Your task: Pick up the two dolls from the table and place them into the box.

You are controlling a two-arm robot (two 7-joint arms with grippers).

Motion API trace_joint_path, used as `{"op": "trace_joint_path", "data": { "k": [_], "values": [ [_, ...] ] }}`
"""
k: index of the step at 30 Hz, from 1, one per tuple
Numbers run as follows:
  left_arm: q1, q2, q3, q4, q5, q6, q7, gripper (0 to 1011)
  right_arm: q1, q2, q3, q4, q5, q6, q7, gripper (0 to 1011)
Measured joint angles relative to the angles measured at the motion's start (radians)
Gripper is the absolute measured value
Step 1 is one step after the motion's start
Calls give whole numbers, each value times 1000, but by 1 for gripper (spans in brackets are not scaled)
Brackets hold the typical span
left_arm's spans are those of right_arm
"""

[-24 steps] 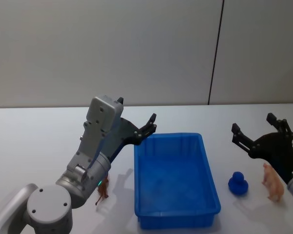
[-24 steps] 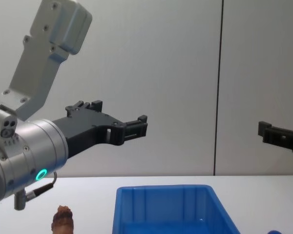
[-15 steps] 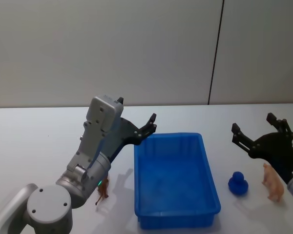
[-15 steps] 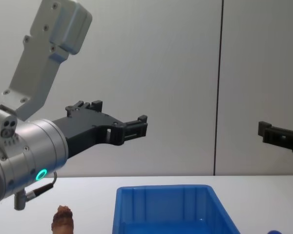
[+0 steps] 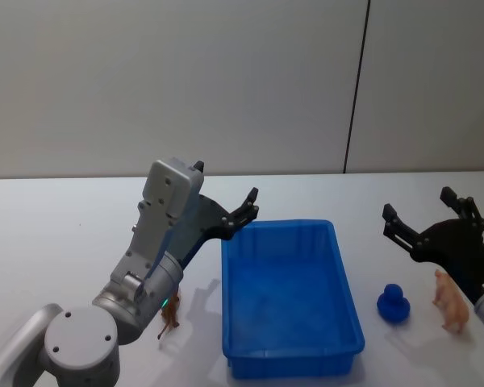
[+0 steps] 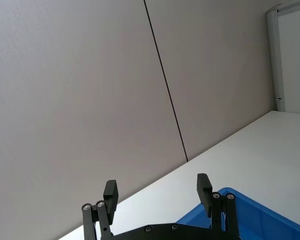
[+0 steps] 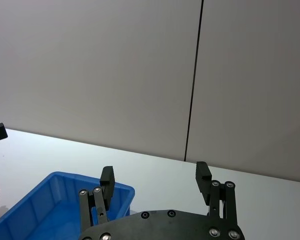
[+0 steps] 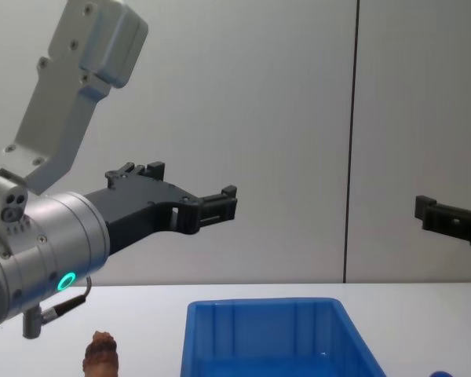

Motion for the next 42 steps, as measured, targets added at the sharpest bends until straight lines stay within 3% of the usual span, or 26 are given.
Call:
{"op": "trace_joint_path", "data": {
  "k": [30,42],
  "values": [
    [0,0,0,0,0,0,0,1001,-4,3,1,-2,0,1,-1,1001],
    [0,0,0,0,0,0,0,1001,-96,60,34,-73,17,45,-93,1001]
  ]
}}
